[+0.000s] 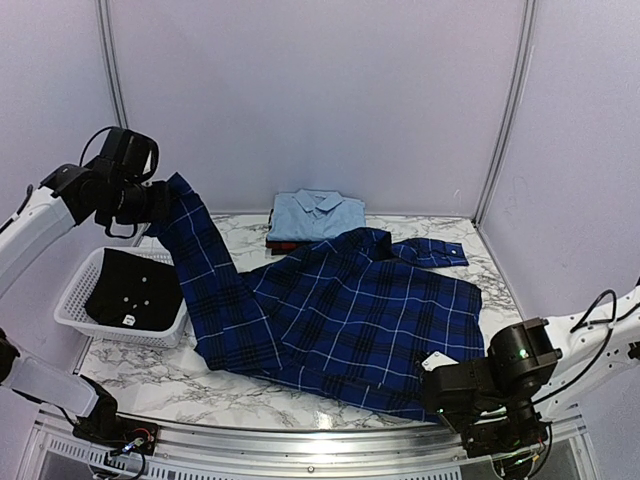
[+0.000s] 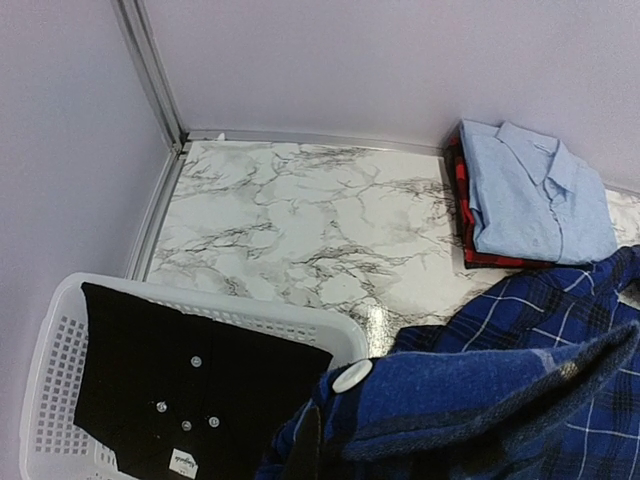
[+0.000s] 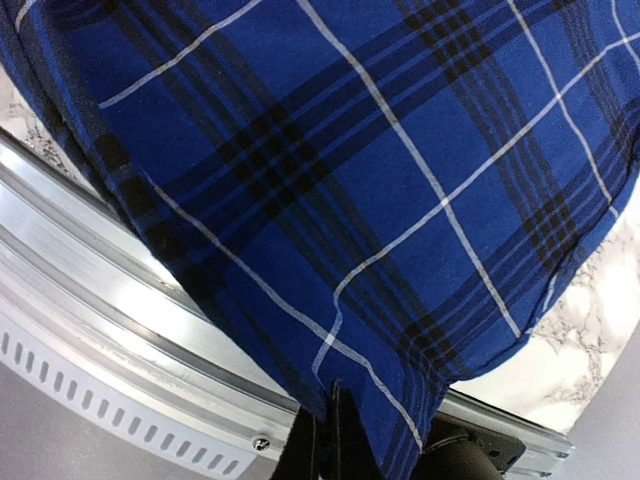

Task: Fold and stack the long sleeve shirts
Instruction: Pick up the corner of the shirt from the center of the board, then fold the flattened shirt at the center of the board.

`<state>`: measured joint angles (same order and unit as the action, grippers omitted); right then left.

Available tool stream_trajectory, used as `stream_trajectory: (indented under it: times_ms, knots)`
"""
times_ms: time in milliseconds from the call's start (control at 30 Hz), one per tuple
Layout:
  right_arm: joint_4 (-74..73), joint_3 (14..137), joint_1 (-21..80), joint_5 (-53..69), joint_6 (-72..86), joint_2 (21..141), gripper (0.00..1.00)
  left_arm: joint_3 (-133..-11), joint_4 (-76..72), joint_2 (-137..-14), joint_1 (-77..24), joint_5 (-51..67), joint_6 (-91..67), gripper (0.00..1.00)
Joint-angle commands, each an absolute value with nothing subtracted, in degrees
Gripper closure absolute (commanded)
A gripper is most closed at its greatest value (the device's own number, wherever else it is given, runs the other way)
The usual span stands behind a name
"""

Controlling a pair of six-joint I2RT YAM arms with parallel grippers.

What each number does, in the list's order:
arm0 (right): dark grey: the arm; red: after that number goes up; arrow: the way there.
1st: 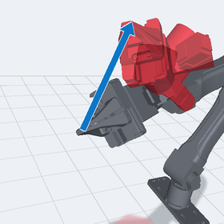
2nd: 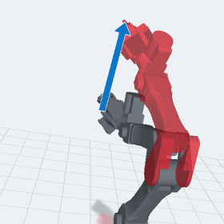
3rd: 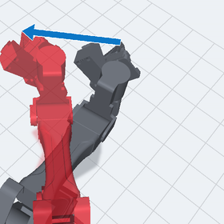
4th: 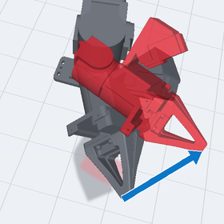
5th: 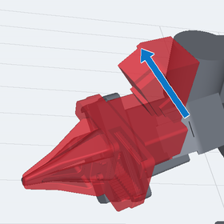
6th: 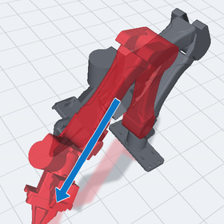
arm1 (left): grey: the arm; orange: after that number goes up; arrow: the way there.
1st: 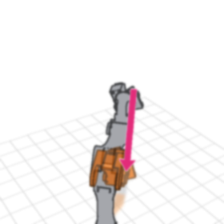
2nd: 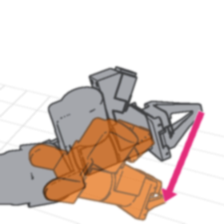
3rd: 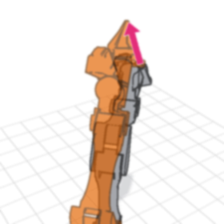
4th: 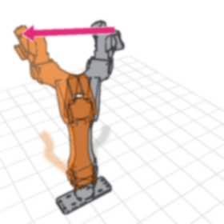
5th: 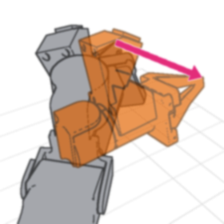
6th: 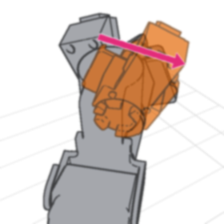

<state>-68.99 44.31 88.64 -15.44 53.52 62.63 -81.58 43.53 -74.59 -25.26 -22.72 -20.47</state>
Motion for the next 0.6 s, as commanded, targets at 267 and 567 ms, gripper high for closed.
stream_trajectory:
  times_ms: [267,567]
  knots:
    - [-73.8,50.3,71.0,-26.5,50.4,69.8,1.0,-92.9,32.7,-79.9,-32.8,-15.6,-11.9,1.0]
    - [-68.3,52.9,56.6,-31.0,44.8,75.2,1.0,-103.3,27.2,-91.4,-35.7,-14.3,-9.2,1.0]
